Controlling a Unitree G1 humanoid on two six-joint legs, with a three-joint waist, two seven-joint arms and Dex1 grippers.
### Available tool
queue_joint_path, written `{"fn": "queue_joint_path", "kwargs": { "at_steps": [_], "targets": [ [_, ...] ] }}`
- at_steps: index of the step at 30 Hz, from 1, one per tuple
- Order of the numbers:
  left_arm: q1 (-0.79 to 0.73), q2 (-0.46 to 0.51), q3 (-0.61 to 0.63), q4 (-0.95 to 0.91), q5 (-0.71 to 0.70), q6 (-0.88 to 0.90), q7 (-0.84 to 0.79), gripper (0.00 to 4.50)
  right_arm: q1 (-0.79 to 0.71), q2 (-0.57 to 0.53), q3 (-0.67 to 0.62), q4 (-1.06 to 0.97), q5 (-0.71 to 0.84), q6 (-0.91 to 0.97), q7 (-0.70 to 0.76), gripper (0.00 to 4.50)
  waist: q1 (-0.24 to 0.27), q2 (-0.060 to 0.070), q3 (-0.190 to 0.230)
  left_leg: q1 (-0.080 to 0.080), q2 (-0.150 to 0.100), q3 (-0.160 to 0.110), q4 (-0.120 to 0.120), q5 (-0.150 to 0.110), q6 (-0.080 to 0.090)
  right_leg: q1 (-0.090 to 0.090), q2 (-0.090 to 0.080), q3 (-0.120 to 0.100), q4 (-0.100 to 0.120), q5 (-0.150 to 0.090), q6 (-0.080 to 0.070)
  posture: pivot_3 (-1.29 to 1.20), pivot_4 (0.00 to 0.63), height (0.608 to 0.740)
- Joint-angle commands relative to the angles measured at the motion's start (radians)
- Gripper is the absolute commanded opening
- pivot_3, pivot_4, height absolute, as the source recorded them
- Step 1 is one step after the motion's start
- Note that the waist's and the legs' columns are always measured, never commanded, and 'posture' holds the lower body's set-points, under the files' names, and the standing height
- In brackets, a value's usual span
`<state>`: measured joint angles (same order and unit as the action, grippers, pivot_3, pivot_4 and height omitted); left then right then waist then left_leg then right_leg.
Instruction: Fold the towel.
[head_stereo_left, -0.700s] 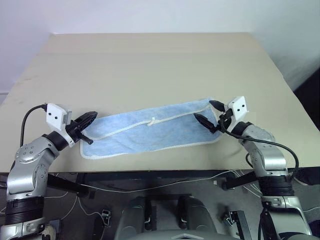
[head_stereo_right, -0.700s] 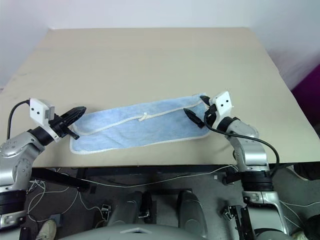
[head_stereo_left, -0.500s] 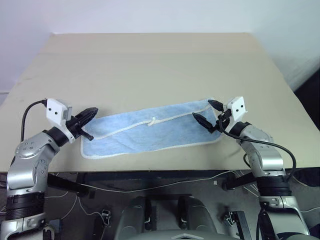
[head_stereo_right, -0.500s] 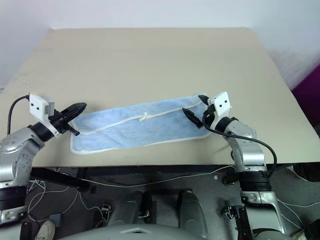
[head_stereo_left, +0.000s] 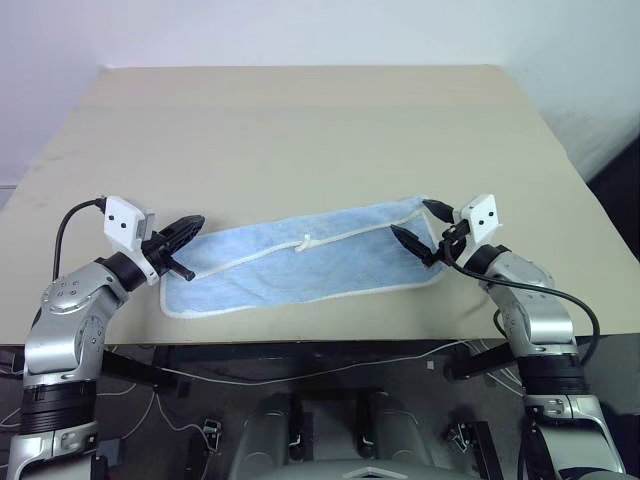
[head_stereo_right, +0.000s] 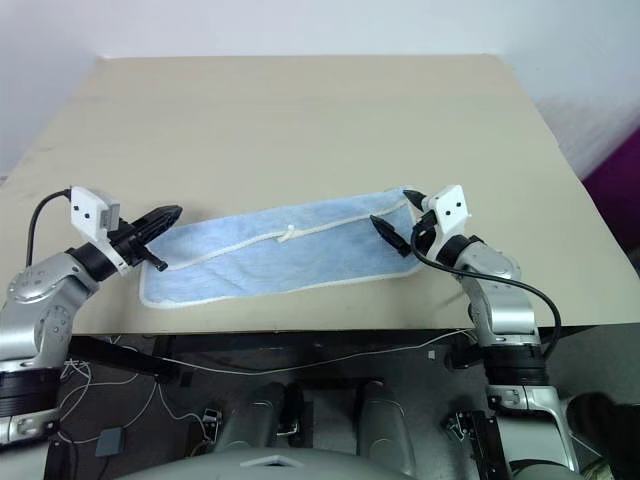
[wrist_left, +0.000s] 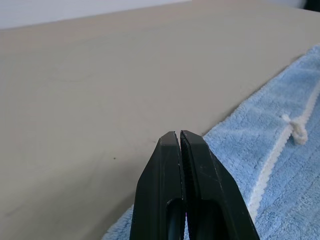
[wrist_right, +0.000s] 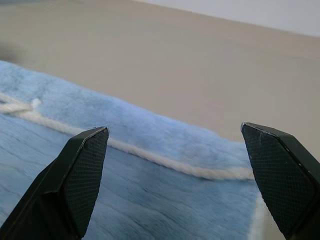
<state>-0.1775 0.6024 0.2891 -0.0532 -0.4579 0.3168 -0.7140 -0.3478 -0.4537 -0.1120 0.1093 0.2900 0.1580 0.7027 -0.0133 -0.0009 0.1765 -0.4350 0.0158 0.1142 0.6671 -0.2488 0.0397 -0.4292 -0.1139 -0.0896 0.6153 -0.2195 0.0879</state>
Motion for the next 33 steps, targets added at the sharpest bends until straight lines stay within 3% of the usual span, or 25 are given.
{"fn": "queue_joint_path", "kwargs": {
  "at_steps": [1, 11, 14, 20, 25, 33],
  "targets": [
    [0.034, -0.005, 0.006, -0.061, 0.005, -0.005, 0.019, 0.12, 0.001, -0.001, -0.011, -0.017, 0.007, -0.009, -0.007, 4.45, -0.001, 0.0, 0.0, 0.0, 0.0, 0.0, 0.0, 0.0, 0.0, 0.0, 0.0, 0.0, 0.0, 0.0, 0.0, 0.0, 0.15, 0.74],
    [0.044, 0.022, 0.019, -0.036, 0.02, -0.013, 0.004, 0.12, -0.017, -0.005, -0.001, -0.016, 0.004, -0.001, -0.009, 4.45, 0.0, 0.0, 0.0, 0.0, 0.0, 0.0, 0.0, 0.0, 0.0, 0.0, 0.0, 0.0, 0.0, 0.0, 0.0, 0.0, 0.15, 0.74],
    [0.068, 0.058, 0.047, -0.056, -0.004, 0.004, -0.024, 0.68, -0.009, -0.003, 0.006, -0.017, 0.003, 0.003, -0.007, 4.5, -0.001, 0.0, 0.0, 0.0, 0.0, 0.0, 0.0, 0.0, 0.0, 0.0, 0.0, 0.0, 0.0, 0.0, 0.0, 0.0, 0.15, 0.74],
    [0.126, 0.197, 0.051, -0.029, 0.034, -0.05, -0.165, 2.73, -0.01, 0.004, 0.016, -0.021, 0.001, 0.01, -0.007, 4.5, -0.001, 0.0, 0.0, 0.0, 0.0, 0.0, 0.0, 0.0, 0.0, -0.001, -0.001, 0.0, 0.0, 0.0, 0.0, 0.0, 0.15, 0.74],
    [0.102, 0.303, 0.031, 0.132, 0.104, -0.193, -0.289, 4.46, -0.008, 0.009, 0.019, -0.02, 0.003, 0.005, -0.013, 4.5, -0.001, 0.001, 0.0, 0.0, 0.0, 0.0, -0.001, -0.001, -0.002, -0.001, -0.001, 0.0, 0.0, -0.001, -0.001, 0.0, 0.15, 0.74],
    [-0.036, 0.389, -0.08, 0.408, 0.222, -0.496, -0.491, 4.49, 0.02, 0.044, 0.018, -0.036, 0.003, -0.01, -0.05, 4.5, 0.001, 0.001, 0.0, 0.0, 0.0, 0.001, -0.002, -0.002, -0.003, -0.003, -0.003, 0.0, -0.001, -0.002, -0.003, 0.0, 0.15, 0.74]
  ]
}}
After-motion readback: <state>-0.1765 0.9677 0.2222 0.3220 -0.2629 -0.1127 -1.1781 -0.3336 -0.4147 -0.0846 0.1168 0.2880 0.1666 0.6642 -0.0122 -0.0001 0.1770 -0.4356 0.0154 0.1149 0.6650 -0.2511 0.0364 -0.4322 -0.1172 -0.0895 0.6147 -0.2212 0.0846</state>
